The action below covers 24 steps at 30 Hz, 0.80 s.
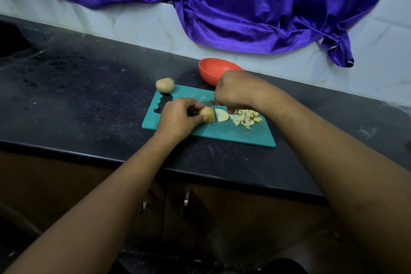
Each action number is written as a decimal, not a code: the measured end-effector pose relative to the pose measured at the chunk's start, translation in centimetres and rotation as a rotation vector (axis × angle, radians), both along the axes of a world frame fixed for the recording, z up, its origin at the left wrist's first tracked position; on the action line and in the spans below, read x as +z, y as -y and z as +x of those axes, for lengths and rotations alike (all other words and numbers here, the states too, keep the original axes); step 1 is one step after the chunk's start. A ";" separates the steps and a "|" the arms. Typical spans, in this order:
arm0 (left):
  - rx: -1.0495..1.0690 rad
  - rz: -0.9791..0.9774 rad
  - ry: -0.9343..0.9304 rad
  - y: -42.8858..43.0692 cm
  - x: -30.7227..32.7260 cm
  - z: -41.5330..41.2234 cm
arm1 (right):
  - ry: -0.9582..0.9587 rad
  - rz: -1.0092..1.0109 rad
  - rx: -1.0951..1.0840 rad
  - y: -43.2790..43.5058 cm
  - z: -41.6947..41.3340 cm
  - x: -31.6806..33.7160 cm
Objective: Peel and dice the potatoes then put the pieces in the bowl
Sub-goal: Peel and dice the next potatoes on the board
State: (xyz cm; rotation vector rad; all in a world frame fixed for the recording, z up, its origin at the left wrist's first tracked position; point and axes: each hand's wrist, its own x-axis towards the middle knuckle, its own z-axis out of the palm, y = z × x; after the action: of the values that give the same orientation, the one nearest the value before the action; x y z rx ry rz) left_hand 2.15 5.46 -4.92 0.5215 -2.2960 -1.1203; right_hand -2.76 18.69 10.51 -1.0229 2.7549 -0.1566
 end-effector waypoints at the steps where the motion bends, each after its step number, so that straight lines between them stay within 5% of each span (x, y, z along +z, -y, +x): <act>1: -0.001 0.001 -0.001 0.0 0.0 0.0 | -0.005 -0.001 -0.001 0.0 0.0 0.0; 8: -0.008 0.023 -0.014 -0.2 0.1 0.2 | -0.112 0.021 0.032 0.9 0.4 -0.9; 24: -0.008 0.009 -0.009 -0.3 0.4 0.3 | 0.016 -0.016 -0.035 0.0 -0.4 -0.1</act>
State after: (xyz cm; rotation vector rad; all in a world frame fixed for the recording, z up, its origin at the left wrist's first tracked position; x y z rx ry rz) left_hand 2.50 5.75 -4.52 0.5097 -2.2880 -1.1355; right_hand -3.19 18.68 10.37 -0.9733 2.7631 -0.1920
